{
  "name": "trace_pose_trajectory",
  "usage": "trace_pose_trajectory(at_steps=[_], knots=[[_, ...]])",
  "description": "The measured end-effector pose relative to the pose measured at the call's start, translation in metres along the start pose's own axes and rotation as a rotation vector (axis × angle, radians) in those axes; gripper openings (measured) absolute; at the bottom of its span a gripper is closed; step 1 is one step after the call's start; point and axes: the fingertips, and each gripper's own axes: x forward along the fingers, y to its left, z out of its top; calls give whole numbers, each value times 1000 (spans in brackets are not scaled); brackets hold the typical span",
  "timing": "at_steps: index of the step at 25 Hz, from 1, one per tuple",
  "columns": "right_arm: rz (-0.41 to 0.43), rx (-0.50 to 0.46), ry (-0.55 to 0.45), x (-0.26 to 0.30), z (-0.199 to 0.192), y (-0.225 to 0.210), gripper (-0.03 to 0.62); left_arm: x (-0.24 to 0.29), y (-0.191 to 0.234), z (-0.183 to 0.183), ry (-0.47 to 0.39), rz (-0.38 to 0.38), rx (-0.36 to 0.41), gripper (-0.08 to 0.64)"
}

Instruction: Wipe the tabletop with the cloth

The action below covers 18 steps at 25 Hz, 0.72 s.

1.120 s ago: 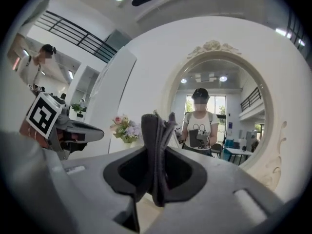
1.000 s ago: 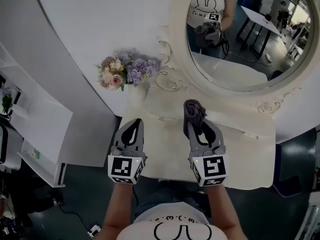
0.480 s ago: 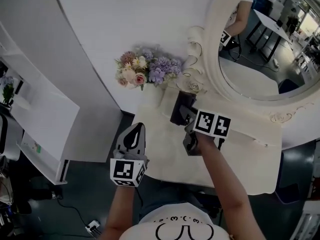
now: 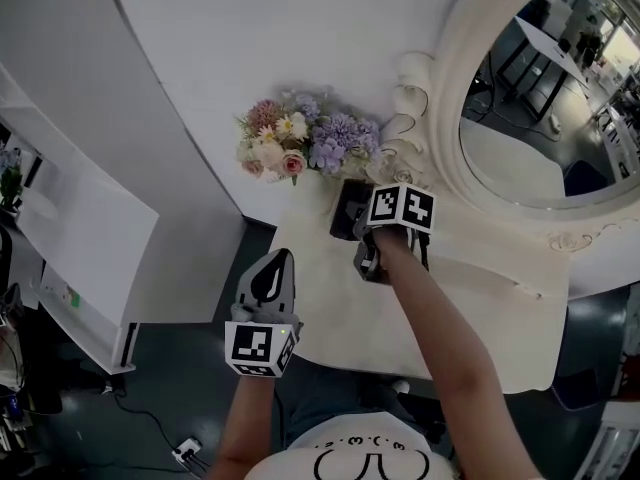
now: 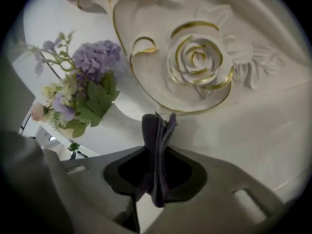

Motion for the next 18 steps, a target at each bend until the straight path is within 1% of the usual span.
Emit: trace_pose_trajectory(at_steps=[2,4,8,13,18], knots=[[-8,32,12,7,0,-9,89,2,0,-4,6,-2,-11,-3],[-6,44,14,8,2,-13,89,4,-2,-7,13,-7,-15,-3],[-20,16,0,4,7,-20,91,7,-6,-13,26,-15,-21,-3],[-20,11,-2,-5,7,-30,91,11,-13,-13,30,-10,-25,-3],[-29,-8,5,-17,7,-45,91,12,-33,-15,36,-9,-20,-3]])
